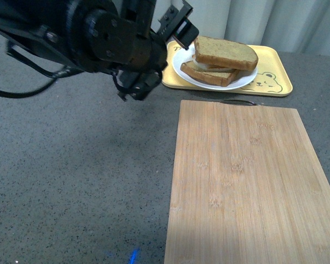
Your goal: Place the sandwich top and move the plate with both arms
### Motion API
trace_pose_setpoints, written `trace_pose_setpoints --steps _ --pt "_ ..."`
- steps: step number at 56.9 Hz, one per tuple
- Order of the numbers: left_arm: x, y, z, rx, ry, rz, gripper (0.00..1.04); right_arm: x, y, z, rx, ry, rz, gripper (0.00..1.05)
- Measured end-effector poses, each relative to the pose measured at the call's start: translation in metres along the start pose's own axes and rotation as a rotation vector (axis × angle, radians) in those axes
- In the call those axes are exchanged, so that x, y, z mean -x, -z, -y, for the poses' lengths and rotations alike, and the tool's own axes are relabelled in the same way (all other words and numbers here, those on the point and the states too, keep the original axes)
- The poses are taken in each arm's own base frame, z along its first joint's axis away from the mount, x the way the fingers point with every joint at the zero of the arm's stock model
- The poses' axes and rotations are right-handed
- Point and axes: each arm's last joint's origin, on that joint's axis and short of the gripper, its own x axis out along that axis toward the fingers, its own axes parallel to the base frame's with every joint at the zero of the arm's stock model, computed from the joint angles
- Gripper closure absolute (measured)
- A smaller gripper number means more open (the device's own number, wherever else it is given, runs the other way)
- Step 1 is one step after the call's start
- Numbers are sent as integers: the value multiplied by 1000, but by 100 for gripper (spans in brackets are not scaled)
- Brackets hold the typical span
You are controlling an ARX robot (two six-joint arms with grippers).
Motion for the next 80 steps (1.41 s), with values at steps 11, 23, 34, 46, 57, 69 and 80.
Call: trace_pose_setpoints --steps 11,23,34,46,57,69,80 --pt "67 -21 -31 -510 38 457 55 0 0 0 0 0 0 9" --pt "139 -40 -72 -733 -26 518 91 0 0 0 0 0 0 9" --pt "188 -41 -99 -774 -39 493 101 0 0 0 0 0 0 9" --pt "228 -42 -114 -778 -50 494 101 0 0 0 0 0 0 9" --pt "255 -44 -118 -781 -42 502 101 0 0 0 0 0 0 9" --pt "275 -39 -127 -783 -46 495 101 0 0 0 0 0 0 9" --pt "294 -39 -137 -782 -48 500 101 0 0 0 0 0 0 9"
